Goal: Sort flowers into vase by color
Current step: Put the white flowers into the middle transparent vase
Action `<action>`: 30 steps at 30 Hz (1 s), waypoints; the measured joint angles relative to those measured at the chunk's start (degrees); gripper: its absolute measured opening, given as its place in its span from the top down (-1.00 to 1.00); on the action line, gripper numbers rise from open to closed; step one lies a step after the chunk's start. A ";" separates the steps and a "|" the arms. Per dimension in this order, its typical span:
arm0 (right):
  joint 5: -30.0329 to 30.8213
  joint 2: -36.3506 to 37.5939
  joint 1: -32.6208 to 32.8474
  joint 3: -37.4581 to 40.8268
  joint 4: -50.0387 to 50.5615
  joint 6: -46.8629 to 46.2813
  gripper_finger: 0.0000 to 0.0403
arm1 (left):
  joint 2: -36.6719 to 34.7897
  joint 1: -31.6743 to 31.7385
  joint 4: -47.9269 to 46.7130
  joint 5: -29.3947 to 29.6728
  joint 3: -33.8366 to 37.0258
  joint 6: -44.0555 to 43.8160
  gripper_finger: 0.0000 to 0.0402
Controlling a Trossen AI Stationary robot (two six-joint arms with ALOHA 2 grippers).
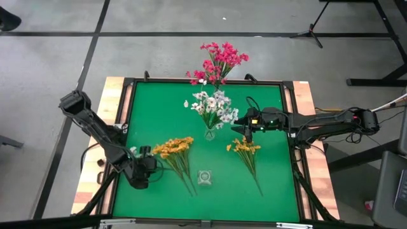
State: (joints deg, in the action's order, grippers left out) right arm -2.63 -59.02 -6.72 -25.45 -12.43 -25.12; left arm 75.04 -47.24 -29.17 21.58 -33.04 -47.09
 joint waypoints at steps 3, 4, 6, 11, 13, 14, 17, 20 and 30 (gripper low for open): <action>-0.01 0.00 0.00 0.00 -0.03 -0.04 0.03 | 0.79 0.01 0.03 -0.19 0.00 -0.59 0.32; 0.00 0.02 0.00 0.00 -0.09 -0.04 0.03 | 1.07 0.02 -0.17 -0.19 0.00 -0.55 0.32; 0.00 0.00 0.00 0.00 -0.15 -0.04 0.03 | 1.46 0.28 -1.19 -0.11 0.00 -0.53 0.32; 0.00 0.00 0.00 0.00 -0.18 -0.10 0.03 | 1.52 2.23 -1.69 -1.76 0.02 -0.89 0.32; 0.00 0.00 0.00 0.00 -0.22 -0.10 0.03 | 1.52 3.22 -1.69 -3.50 0.02 -0.83 0.32; 0.00 0.00 0.00 0.00 -0.20 -0.09 0.03 | 1.52 3.64 -1.59 -4.41 0.02 -0.41 0.32; 0.00 0.00 0.00 0.00 -0.22 -0.11 0.03 | 1.52 4.17 -1.14 -7.54 0.02 1.61 0.32; 0.00 0.01 0.00 0.00 -0.22 -0.09 0.03 | 1.52 4.08 -0.29 -9.22 0.02 2.99 0.32; 0.00 0.01 0.00 0.00 -0.28 -0.11 0.03 | 1.84 3.93 -0.57 -9.62 0.02 3.73 0.32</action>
State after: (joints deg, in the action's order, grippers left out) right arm -2.63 -59.01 -6.72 -25.45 -12.71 -25.23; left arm 76.88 -43.31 -29.74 11.96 -33.01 -43.35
